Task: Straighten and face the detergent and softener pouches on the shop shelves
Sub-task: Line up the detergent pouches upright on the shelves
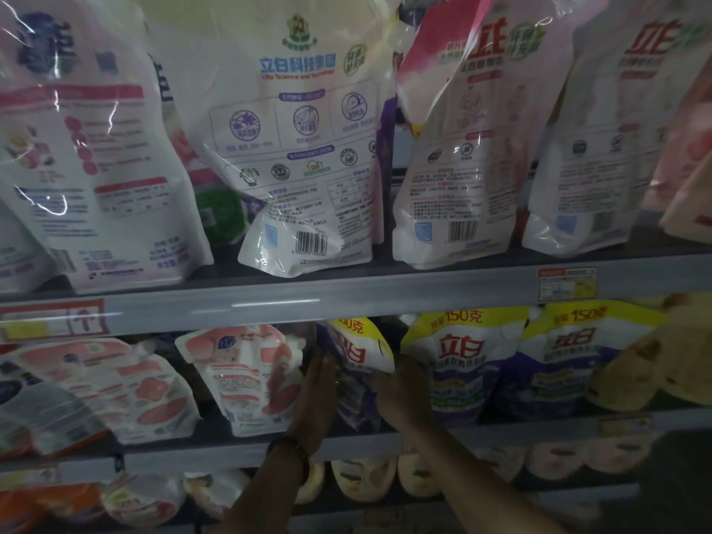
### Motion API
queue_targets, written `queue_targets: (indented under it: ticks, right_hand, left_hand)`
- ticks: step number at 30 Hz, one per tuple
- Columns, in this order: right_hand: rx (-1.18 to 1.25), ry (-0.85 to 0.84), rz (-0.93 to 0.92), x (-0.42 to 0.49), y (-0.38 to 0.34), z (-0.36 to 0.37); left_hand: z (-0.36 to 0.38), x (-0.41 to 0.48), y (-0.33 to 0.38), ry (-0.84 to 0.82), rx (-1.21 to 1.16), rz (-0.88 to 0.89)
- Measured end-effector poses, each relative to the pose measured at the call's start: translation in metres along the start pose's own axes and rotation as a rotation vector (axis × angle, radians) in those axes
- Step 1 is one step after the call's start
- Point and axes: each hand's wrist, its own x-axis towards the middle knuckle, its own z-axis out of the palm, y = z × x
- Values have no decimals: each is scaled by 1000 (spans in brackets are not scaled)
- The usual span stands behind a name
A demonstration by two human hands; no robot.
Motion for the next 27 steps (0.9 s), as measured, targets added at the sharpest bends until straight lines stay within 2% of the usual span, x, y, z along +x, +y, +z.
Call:
queue_targets:
  ticks: [4, 13, 20, 27]
  right_hand:
    - [-24, 22, -24, 3, 5, -10]
    - [-47, 74, -120, 4, 5, -25]
    - [-158, 54, -103, 1, 2, -39]
    - [-329, 188, -56, -4, 2, -47]
  left_hand:
    - [1, 0, 3, -7, 68, 65]
    - [1, 2, -3, 107, 90, 16]
    - [2, 4, -11, 160, 45, -14]
    - [-4, -2, -16, 238, 91, 57]
